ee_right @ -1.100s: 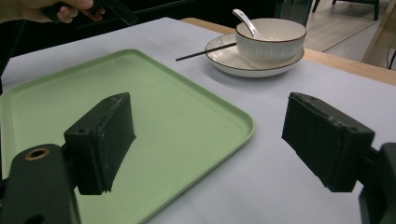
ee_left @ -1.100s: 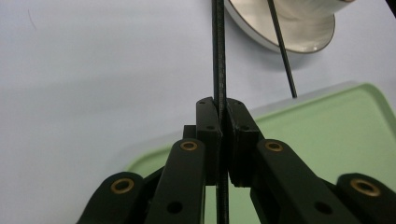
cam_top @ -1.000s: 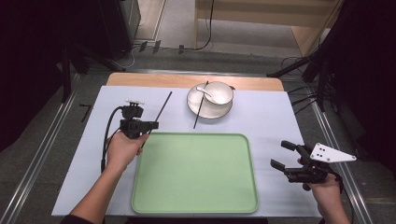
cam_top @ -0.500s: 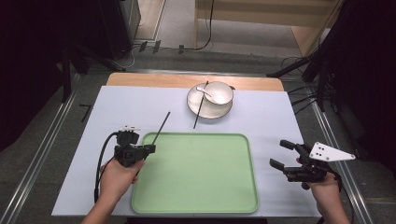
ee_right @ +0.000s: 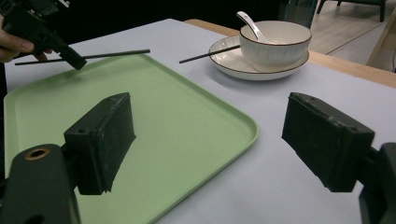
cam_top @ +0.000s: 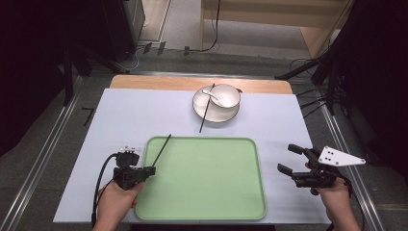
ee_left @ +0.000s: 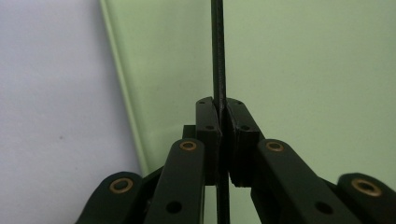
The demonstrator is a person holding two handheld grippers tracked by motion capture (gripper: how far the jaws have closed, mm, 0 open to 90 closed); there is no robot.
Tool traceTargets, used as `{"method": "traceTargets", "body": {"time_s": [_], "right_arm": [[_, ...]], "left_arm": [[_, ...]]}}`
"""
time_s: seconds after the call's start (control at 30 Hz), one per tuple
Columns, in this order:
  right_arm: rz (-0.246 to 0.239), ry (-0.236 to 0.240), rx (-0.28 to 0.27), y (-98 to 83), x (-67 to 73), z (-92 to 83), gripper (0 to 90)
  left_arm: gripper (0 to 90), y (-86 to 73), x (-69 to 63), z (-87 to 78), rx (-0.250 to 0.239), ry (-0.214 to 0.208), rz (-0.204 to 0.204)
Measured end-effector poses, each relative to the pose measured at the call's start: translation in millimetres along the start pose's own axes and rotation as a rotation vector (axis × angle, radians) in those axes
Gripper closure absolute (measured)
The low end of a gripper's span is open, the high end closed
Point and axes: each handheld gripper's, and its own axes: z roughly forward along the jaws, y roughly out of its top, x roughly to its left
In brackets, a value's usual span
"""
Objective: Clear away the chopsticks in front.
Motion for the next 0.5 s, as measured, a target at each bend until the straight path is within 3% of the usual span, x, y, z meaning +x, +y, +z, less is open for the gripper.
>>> {"method": "traceTargets", "body": {"time_s": [0.2, 0.33, 0.4, 0.5], "right_arm": [[-0.003, 0.004, 0.003, 0.1, 0.3, 0.9, 17.1], [-0.003, 0.004, 0.001, 0.1, 0.5, 0.8, 17.1], [-0.003, 0.004, 0.002, 0.0, 0.3, 0.7, 17.1], [-0.003, 0.003, 0.003, -0.3, 0.1, 1.0, 17.1]], "left_arm": [[83.6, -0.5, 2.2, 12.7, 0.055, 0.008, -0.013], [81.8, -0.5, 2.3, 13.4, 0.052, -0.004, -0.004], [77.4, -0.5, 4.2, 13.7, 0.045, -0.038, -0.005], [76.0, -0.7, 3.0, 13.5, 0.046, -0.029, 0.013]]}}
